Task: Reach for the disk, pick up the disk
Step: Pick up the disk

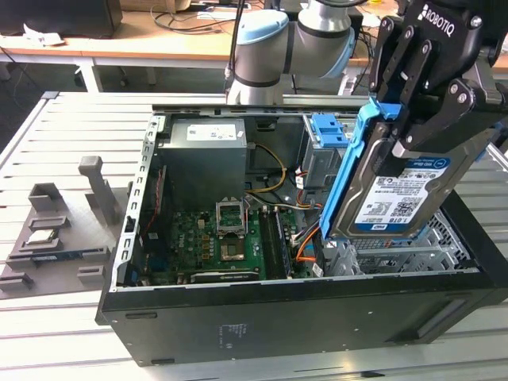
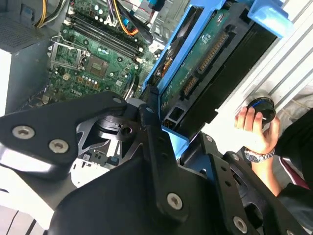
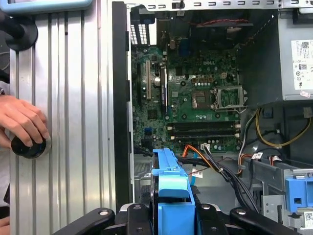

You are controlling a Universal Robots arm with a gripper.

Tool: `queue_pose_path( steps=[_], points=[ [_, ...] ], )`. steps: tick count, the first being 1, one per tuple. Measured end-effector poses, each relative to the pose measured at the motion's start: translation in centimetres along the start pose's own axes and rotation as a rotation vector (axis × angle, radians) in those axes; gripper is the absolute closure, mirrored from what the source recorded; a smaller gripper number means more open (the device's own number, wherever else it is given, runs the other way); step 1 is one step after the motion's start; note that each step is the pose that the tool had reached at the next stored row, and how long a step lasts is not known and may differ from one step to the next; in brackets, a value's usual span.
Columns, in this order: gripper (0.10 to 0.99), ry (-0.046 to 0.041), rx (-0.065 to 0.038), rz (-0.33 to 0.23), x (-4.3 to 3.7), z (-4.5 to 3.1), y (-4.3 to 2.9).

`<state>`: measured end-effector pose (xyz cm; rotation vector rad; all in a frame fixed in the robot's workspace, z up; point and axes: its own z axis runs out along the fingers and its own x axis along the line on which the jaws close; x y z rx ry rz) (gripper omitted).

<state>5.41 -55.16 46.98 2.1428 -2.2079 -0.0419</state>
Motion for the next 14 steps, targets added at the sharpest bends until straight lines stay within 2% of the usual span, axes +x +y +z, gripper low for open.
queue_pose_path(
  steps=[3, 8, 14],
  points=[
    [0.718, 0.0034, -0.002, 0.0, -0.07, 0.5, -0.48],
    [0.718, 0.0077, -0.01, 0.0, -0.2, 1.81, -1.27],
    [0.718, 0.0107, -0.01, -0.013, -0.83, 1.77, -2.46]
  ],
)
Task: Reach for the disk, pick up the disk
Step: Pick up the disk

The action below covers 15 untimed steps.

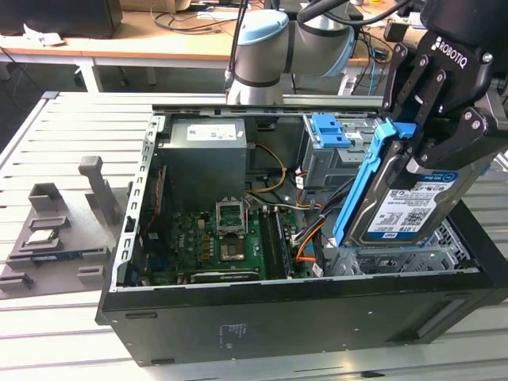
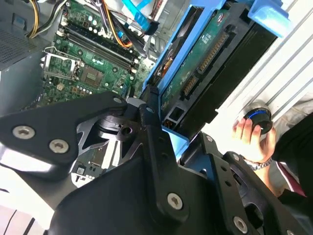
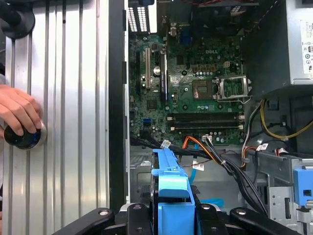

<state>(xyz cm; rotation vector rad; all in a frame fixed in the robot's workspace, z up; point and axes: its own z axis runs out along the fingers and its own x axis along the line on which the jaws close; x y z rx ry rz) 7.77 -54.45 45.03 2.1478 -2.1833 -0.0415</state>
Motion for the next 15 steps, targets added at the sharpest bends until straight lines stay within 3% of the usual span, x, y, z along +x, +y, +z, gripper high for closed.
queue_pose_path(
  steps=[8, 13, 15],
  points=[
    [0.718, 0.0012, 0.001, -0.018, -1.3, -0.13, -1.26],
    [0.718, 0.0014, 0.001, -0.02, -1.39, -0.16, -1.53],
    [0.718, 0.0012, 0.001, -0.02, -1.57, -0.17, -2.3]
  ],
)
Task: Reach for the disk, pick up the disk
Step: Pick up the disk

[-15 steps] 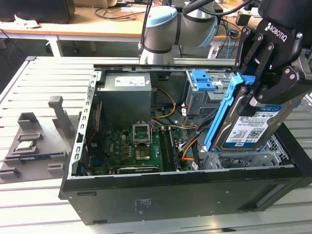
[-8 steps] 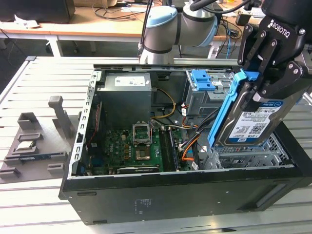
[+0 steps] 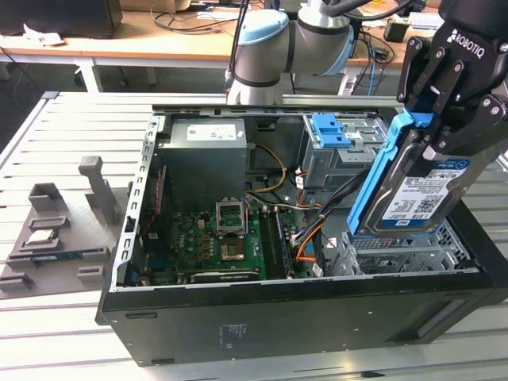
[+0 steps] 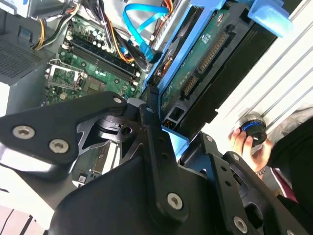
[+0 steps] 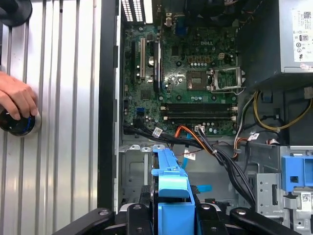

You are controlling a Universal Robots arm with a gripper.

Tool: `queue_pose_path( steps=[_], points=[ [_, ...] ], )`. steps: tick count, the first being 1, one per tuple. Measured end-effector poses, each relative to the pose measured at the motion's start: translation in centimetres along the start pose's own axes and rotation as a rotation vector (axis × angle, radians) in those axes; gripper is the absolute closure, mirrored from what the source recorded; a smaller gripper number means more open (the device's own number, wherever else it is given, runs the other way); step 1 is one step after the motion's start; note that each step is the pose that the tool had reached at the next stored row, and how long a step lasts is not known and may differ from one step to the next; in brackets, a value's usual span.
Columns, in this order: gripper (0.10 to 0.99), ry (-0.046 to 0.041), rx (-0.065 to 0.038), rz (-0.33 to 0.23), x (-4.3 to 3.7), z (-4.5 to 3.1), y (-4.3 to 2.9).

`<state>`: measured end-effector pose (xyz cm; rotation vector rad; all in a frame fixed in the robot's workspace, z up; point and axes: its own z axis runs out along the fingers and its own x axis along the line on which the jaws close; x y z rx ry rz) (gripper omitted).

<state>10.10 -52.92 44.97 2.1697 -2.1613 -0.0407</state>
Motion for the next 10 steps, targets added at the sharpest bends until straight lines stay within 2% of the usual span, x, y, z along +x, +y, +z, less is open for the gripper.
queue_pose_path(
  steps=[3, 10],
  points=[
    [0.718, 0.0002, 0.0, 0.0, 0.03, 0.4, -0.2],
    [0.718, 0.0002, 0.0, 0.0, 0.03, 0.44, -0.21]
  ],
)
